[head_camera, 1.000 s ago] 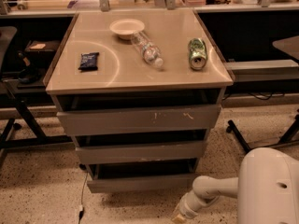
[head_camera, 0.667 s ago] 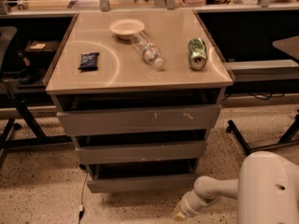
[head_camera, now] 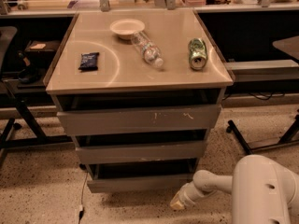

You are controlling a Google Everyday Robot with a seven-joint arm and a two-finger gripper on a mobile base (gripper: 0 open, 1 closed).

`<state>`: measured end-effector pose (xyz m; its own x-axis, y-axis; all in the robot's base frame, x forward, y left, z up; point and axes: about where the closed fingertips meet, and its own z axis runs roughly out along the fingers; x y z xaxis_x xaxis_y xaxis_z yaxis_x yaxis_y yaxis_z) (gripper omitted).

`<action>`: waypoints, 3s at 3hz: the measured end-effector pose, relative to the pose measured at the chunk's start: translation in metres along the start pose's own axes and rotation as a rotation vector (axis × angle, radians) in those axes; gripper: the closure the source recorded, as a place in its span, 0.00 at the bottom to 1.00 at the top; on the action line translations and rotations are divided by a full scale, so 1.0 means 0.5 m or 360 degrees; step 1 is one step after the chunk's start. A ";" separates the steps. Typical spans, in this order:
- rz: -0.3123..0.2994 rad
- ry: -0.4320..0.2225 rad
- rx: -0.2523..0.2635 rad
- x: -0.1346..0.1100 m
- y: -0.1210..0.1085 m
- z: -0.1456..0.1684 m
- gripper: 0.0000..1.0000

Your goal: Close bottom drawer

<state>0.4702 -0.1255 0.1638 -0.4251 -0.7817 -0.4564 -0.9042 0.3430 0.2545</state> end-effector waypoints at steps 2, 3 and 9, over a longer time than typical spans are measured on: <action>-0.0070 -0.0062 0.0112 -0.077 -0.117 0.012 1.00; -0.0132 -0.0088 0.0164 -0.117 -0.143 -0.001 1.00; -0.0196 -0.0091 0.0204 -0.147 -0.161 -0.007 0.00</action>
Offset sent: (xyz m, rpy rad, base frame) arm 0.1103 0.0199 0.0062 -0.0003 -0.1587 0.0002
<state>0.5743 -0.0976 0.1798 -0.3095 -0.7922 -0.5260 -0.9459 0.3133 0.0846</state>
